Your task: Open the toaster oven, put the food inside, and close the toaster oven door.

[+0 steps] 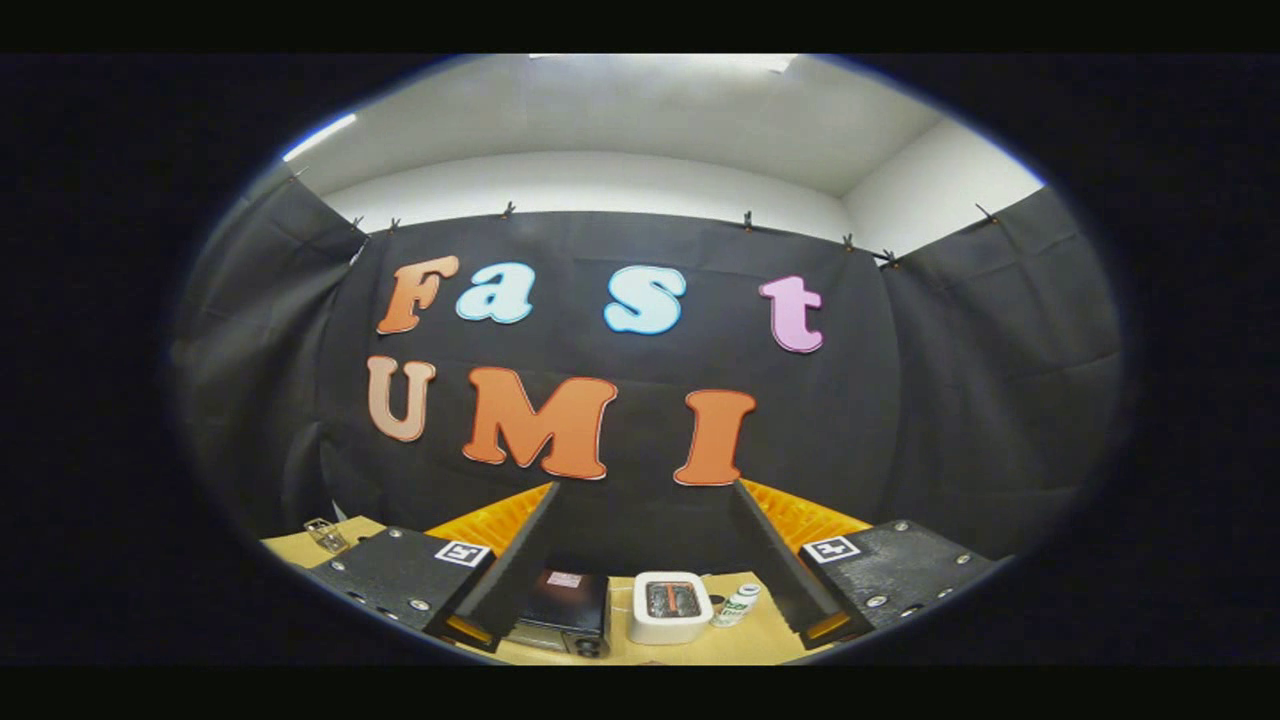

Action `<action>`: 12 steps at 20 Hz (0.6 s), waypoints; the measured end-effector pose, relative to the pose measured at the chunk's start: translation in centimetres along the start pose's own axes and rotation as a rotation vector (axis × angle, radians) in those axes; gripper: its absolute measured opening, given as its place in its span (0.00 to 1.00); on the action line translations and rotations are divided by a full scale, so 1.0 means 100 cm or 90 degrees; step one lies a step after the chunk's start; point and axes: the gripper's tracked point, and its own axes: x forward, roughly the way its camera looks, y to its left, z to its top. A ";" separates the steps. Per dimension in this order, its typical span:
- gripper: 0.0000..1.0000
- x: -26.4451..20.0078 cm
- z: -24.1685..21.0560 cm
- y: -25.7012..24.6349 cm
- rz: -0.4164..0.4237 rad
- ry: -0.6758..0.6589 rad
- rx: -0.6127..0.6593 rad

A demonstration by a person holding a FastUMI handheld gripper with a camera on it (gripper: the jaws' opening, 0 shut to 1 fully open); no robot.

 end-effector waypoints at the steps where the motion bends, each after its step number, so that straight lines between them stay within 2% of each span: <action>1: 0.98 0.001 0.001 -0.001 0.002 -0.002 0.007; 12: 0.98 0.009 0.009 0.014 0.022 -0.016 0.032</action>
